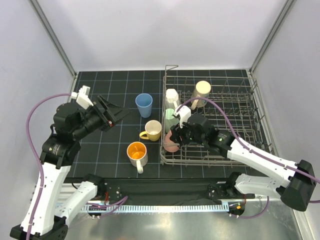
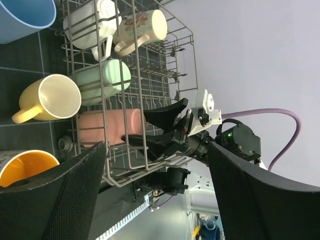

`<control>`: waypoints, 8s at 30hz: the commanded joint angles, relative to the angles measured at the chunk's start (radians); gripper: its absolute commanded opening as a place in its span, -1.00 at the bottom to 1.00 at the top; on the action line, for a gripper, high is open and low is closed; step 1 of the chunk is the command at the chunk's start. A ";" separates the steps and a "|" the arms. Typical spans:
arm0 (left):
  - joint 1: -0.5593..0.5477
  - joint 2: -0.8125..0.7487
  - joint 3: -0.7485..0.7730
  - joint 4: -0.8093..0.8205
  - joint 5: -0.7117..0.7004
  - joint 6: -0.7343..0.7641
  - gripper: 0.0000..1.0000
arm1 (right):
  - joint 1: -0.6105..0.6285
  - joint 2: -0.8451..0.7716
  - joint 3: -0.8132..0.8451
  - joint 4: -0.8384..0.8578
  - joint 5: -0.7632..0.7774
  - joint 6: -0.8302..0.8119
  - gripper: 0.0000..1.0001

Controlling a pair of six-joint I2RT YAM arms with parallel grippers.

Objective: Load the cups into the dish rack

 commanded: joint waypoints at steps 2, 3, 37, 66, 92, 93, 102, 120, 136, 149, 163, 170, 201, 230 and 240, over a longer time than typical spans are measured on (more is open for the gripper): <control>0.000 0.013 0.002 -0.006 0.023 0.013 0.60 | 0.006 -0.007 0.031 0.000 0.052 0.015 -0.35; 0.000 0.016 0.002 -0.006 0.025 0.014 0.59 | 0.008 -0.007 0.034 0.000 0.052 0.021 -0.22; -0.006 0.235 0.046 -0.170 -0.009 0.052 0.22 | 0.012 -0.067 0.318 -0.374 0.314 0.206 0.57; -0.147 0.833 0.252 -0.149 -0.319 0.329 0.33 | 0.011 -0.348 0.378 -0.780 0.344 0.489 0.98; -0.278 0.904 0.058 0.052 -0.337 0.338 0.09 | 0.011 -0.464 0.428 -0.957 0.308 0.722 0.98; -0.278 0.910 0.063 0.055 -0.342 0.341 0.07 | 0.011 -0.466 0.424 -0.957 0.308 0.719 0.98; -0.278 0.974 0.121 0.052 -0.385 0.404 -0.40 | 0.009 -0.412 0.436 -0.880 0.259 0.601 0.99; -0.144 0.489 0.178 -0.161 -0.517 0.245 -1.00 | 0.011 -0.153 0.560 -0.654 0.030 0.308 0.99; -0.143 0.126 -0.101 0.626 -0.064 -0.429 -0.99 | 0.011 0.017 0.521 -0.043 -0.537 0.344 0.99; -0.144 0.053 -0.256 0.988 -0.021 -0.642 -0.99 | 0.011 0.151 0.557 0.075 -0.508 0.447 0.99; -0.144 0.042 -0.285 1.048 0.005 -0.670 -0.99 | 0.011 0.211 0.574 0.302 -0.624 0.496 0.41; -0.144 0.040 -0.317 1.081 0.015 -0.672 -0.99 | 0.011 0.226 0.571 0.385 -0.681 0.544 0.18; -0.144 0.066 -0.340 1.171 0.080 -0.711 -0.29 | 0.003 0.281 0.539 0.623 -0.634 0.730 -0.92; -0.012 0.077 -0.198 0.558 0.152 -0.415 0.62 | -0.507 0.020 0.525 -0.312 0.038 0.316 -0.92; -0.014 0.089 0.167 0.117 0.034 0.126 0.63 | -0.681 0.132 0.502 -0.288 0.238 0.202 -0.92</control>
